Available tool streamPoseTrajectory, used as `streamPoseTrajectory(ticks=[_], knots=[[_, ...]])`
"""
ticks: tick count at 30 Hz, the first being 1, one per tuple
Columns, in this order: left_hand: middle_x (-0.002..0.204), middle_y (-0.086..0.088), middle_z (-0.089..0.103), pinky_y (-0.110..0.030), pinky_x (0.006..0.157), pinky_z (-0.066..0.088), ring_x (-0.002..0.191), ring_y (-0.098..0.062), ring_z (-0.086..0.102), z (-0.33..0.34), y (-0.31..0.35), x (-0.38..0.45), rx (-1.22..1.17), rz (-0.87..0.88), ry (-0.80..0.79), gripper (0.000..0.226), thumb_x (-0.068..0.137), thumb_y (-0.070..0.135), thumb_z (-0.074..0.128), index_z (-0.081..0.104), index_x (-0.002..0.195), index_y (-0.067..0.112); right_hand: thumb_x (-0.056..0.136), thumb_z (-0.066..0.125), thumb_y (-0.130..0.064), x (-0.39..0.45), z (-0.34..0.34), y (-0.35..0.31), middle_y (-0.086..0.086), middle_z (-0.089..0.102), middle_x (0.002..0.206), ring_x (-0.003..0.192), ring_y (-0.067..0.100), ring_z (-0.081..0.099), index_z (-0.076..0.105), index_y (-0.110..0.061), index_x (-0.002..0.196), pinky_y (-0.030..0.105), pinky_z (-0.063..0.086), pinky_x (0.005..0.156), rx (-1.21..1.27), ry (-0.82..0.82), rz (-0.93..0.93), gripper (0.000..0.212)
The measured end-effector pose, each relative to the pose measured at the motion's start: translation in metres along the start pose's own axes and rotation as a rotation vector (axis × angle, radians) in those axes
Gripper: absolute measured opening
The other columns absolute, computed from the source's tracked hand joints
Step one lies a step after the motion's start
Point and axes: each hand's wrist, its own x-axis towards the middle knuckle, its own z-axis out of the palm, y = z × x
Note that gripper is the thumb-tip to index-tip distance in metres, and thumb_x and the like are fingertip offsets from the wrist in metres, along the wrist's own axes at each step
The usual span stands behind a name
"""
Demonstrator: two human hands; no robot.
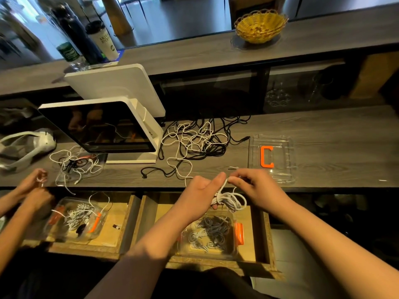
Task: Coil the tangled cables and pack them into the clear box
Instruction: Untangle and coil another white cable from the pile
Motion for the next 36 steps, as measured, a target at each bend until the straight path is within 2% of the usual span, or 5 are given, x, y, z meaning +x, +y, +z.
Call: streamPoseTrajectory(ticks=[5, 12, 18, 29, 36], knots=[[0.042, 0.002, 0.046, -0.016, 0.044, 0.038, 0.038, -0.005, 0.047, 0.002, -0.002, 0.003, -0.223, -0.021, 0.251, 0.061, 0.101, 0.043, 0.048, 0.052, 0.051, 0.01, 0.096, 0.06, -0.032, -0.004, 0.013, -0.008, -0.006, 0.072, 0.085, 0.08, 0.01, 0.065, 0.065, -0.046, 0.088, 0.043, 0.055, 0.077, 0.018, -0.102, 0.033, 0.017], [0.063, -0.012, 0.051, -0.029, 0.056, 0.039, 0.054, -0.019, 0.048, 0.009, -0.023, 0.01, -0.513, -0.206, 0.583, 0.041, 0.09, 0.042, 0.07, 0.066, 0.075, 0.005, 0.1, 0.052, -0.042, -0.022, 0.034, -0.015, -0.003, 0.068, 0.075, 0.07, 0.011, 0.061, 0.071, -0.028, 0.09, 0.035, 0.05, 0.069, -0.023, -0.182, 0.056, 0.026], [0.05, -0.002, 0.03, -0.025, 0.046, 0.023, 0.047, -0.011, 0.026, 0.023, -0.022, 0.013, -0.326, -0.118, 0.753, 0.05, 0.095, 0.028, 0.066, 0.042, 0.055, 0.011, 0.101, 0.049, -0.042, -0.025, 0.04, -0.029, -0.004, 0.062, 0.067, 0.062, 0.01, 0.057, 0.067, -0.025, 0.087, 0.028, 0.046, 0.061, -0.151, -0.213, -0.043, 0.029], [0.042, 0.001, 0.029, -0.039, 0.051, 0.028, 0.045, -0.017, 0.028, 0.021, -0.046, 0.017, 0.328, 0.087, 0.527, 0.064, 0.099, 0.038, 0.058, 0.034, 0.044, 0.017, 0.103, 0.042, -0.034, -0.029, 0.026, -0.049, -0.011, 0.059, 0.088, 0.083, 0.014, 0.06, 0.059, -0.025, 0.101, 0.033, 0.049, 0.072, -0.34, -0.136, -0.183, 0.019], [0.039, 0.008, 0.038, -0.034, 0.048, 0.026, 0.041, -0.008, 0.033, 0.026, -0.021, 0.005, 0.089, 0.075, 0.281, 0.062, 0.096, 0.055, 0.042, 0.045, 0.044, 0.021, 0.094, 0.038, -0.056, -0.018, 0.004, -0.026, -0.01, 0.061, 0.085, 0.076, 0.01, 0.06, 0.067, -0.024, 0.096, 0.039, 0.055, 0.064, -0.295, 0.141, -0.26, 0.044]])
